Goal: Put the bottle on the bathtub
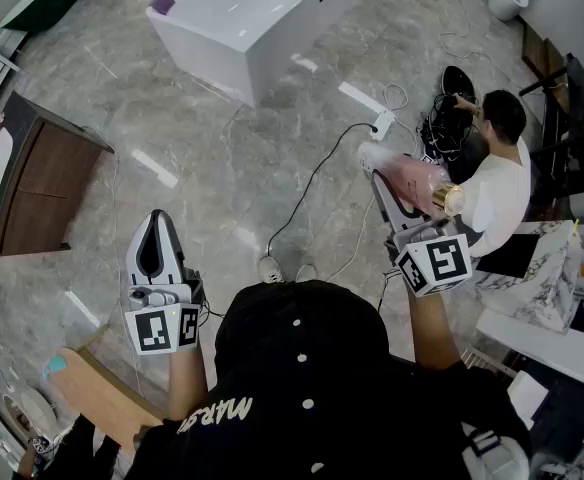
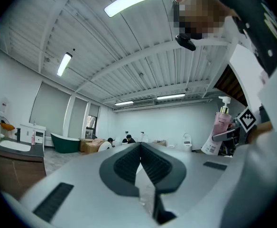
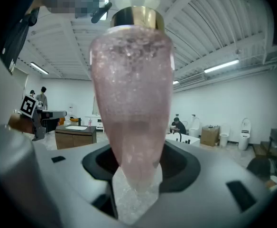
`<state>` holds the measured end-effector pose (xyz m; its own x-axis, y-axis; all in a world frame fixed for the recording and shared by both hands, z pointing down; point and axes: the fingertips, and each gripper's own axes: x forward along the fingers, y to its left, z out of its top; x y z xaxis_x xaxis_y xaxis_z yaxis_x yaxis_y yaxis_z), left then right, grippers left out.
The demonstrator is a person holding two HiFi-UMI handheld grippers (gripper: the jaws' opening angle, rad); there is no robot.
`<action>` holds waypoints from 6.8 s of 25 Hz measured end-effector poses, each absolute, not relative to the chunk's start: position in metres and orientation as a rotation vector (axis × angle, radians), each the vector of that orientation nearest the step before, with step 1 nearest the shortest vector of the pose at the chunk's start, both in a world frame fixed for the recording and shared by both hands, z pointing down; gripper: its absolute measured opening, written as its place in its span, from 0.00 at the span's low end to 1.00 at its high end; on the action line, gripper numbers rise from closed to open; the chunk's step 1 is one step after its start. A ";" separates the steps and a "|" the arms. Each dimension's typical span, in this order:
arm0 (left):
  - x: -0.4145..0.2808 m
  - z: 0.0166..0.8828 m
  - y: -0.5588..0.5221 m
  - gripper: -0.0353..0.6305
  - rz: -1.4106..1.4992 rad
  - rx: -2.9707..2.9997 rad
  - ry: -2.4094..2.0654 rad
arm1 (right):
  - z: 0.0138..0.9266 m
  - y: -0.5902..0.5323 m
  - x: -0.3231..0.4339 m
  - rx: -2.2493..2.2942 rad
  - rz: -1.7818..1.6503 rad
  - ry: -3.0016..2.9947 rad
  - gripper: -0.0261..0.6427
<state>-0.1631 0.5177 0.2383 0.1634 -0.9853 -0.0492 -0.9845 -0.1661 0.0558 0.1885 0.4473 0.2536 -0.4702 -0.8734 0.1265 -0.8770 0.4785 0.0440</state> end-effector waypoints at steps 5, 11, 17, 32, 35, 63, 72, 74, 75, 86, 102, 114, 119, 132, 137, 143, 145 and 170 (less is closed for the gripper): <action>-0.171 0.239 0.514 0.07 -0.118 2.387 -2.018 | 0.249 0.443 0.179 1.532 0.028 -2.577 0.39; -0.183 0.238 0.509 0.07 -0.118 2.401 -1.998 | 0.249 0.441 0.162 1.530 0.029 -2.578 0.39; -0.191 0.242 0.506 0.07 -0.108 2.434 -1.958 | 0.249 0.444 0.152 1.563 0.060 -2.614 0.39; -0.147 0.242 0.419 0.07 -0.144 2.369 -2.026 | 0.251 0.350 0.195 1.529 0.022 -2.680 0.39; -0.133 0.238 0.394 0.07 -0.138 2.371 -2.049 | 0.250 0.320 0.210 1.520 0.010 -2.687 0.39; -0.099 0.248 0.249 0.07 -0.103 2.292 -2.148 | 0.265 0.144 0.253 1.471 0.032 -2.694 0.39; -0.148 0.255 0.138 0.07 -0.136 2.334 -2.082 | 0.261 0.053 0.203 1.500 0.006 -2.651 0.39; -0.162 0.254 0.110 0.07 -0.144 2.347 -2.071 | 0.258 0.030 0.187 1.505 -0.003 -2.648 0.39; -0.169 0.253 0.097 0.07 -0.148 2.353 -2.066 | 0.258 0.018 0.179 1.507 -0.005 -2.646 0.39; -0.222 0.255 0.018 0.07 -0.130 2.397 -1.999 | 0.258 -0.056 0.115 1.480 -0.029 -2.628 0.39; -0.226 0.293 -0.066 0.07 0.004 2.281 -1.991 | 0.344 -0.177 0.042 1.076 -0.020 -2.677 0.39; -0.216 0.366 -0.120 0.07 0.138 2.200 -1.944 | 0.514 -0.235 -0.020 0.730 0.236 -2.566 0.39; -0.217 0.398 -0.131 0.07 0.168 2.180 -1.927 | 0.564 -0.243 -0.058 0.492 -0.004 -2.589 0.39; -0.218 0.476 -0.140 0.07 0.224 2.078 -1.877 | 0.688 -0.240 -0.097 0.247 -0.003 -2.528 0.39; -0.220 0.492 -0.135 0.07 0.250 2.029 -1.874 | 0.712 -0.234 -0.109 0.155 -0.023 -2.522 0.39; -0.218 0.499 -0.131 0.07 0.263 2.004 -1.879 | 0.726 -0.229 -0.118 0.084 -0.030 -2.522 0.39; -0.218 0.500 -0.130 0.07 0.265 1.994 -1.884 | 0.729 -0.228 -0.120 0.060 -0.042 -2.521 0.39; -0.207 0.500 -0.136 0.07 0.271 1.977 -1.891 | 0.741 -0.232 -0.126 -0.110 -0.050 -2.540 0.40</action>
